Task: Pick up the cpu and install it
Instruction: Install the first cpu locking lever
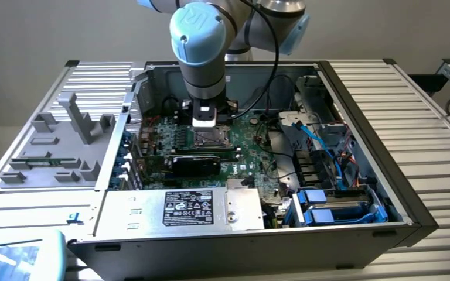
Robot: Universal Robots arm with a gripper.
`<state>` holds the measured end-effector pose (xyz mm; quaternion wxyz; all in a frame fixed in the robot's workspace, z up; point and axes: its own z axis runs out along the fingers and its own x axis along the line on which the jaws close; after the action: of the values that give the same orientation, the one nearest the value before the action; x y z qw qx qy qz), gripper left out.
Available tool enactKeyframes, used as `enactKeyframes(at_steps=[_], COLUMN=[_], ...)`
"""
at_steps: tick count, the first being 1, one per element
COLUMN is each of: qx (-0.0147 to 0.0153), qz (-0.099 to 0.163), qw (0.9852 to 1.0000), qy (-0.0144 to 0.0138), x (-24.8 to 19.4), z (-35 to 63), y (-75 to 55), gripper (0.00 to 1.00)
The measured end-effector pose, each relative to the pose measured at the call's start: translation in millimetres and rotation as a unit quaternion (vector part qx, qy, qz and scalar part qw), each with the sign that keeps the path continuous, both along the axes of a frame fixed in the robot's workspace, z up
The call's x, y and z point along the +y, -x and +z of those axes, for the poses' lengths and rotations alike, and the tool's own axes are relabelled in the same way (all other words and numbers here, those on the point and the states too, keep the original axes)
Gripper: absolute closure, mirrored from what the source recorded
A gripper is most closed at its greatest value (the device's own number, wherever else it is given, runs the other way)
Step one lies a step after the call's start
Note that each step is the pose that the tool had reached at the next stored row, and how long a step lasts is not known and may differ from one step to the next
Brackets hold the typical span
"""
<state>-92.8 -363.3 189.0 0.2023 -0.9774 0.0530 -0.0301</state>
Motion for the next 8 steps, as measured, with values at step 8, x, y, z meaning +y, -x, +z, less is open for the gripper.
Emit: enactKeyframes(at_steps=[8], qx=[0.0001], qz=[0.0], qw=[1.0], qy=[0.0003], x=[-0.2], z=[-0.9], y=[0.1], gripper=[0.88])
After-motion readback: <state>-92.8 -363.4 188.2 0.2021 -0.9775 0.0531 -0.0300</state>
